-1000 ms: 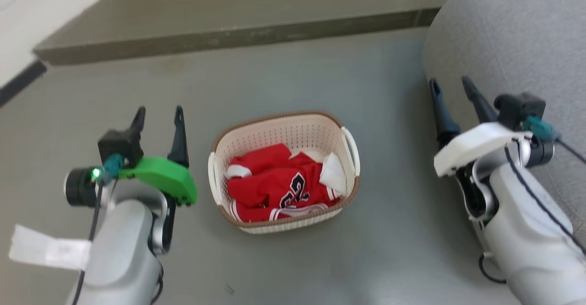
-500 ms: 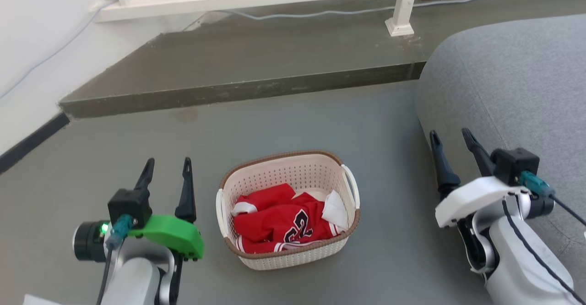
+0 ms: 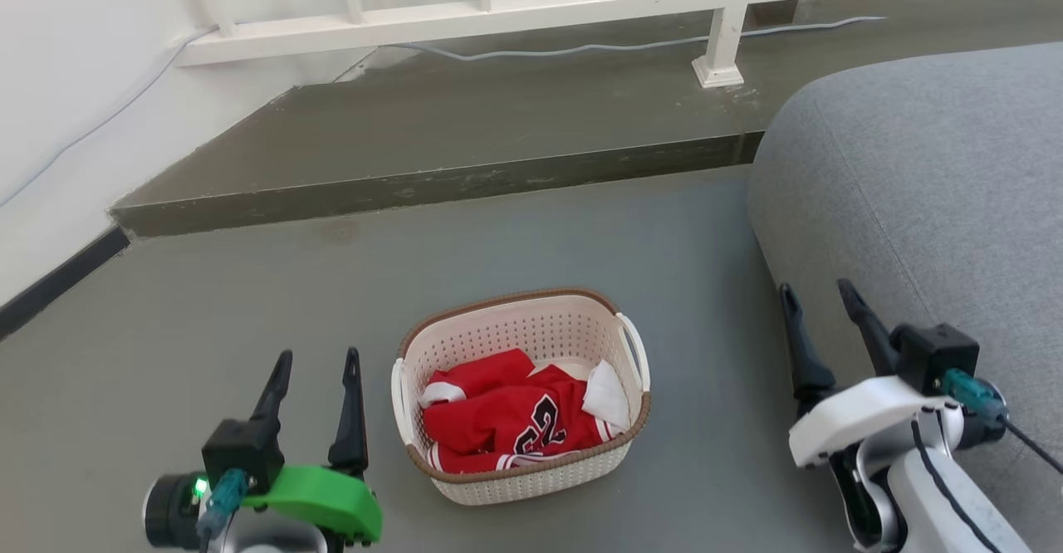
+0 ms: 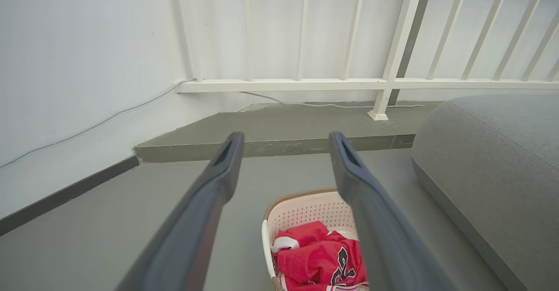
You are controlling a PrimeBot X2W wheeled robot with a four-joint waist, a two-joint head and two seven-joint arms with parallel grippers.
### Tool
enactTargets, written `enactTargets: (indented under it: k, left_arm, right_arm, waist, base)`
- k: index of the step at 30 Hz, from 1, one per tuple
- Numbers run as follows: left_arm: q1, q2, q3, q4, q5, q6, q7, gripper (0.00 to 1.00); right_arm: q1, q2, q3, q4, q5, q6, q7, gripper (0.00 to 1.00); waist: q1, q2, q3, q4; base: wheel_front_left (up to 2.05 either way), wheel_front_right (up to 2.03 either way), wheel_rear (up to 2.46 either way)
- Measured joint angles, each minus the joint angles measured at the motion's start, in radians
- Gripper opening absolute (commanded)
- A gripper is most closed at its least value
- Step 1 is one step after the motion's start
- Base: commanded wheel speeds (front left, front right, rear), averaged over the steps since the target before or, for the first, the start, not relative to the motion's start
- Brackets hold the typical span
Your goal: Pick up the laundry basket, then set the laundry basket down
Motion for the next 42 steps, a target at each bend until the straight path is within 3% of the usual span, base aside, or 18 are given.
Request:
enactTargets:
  k: [17, 42]
  left_arm:
    - [0.135, -0.006, 0.037, -0.092, 0.052, 0.002, 0.0, 1.0]
    - [0.189, -0.016, 0.052, -0.124, 0.066, 0.009, 0.0, 1.0]
  right_arm:
    - [0.117, 0.0, -0.013, -0.051, -0.032, -0.011, 0.0, 1.0]
    - [0.15, -0.013, -0.018, -0.084, -0.081, -0.019, 0.0, 1.0]
  waist:
    - [0.0, 0.0, -0.006, 0.003]
    - [0.0, 0.0, -0.005, 0.009]
  base:
    - [0.0, 0.0, 0.0]
    - [0.0, 0.0, 0.0]
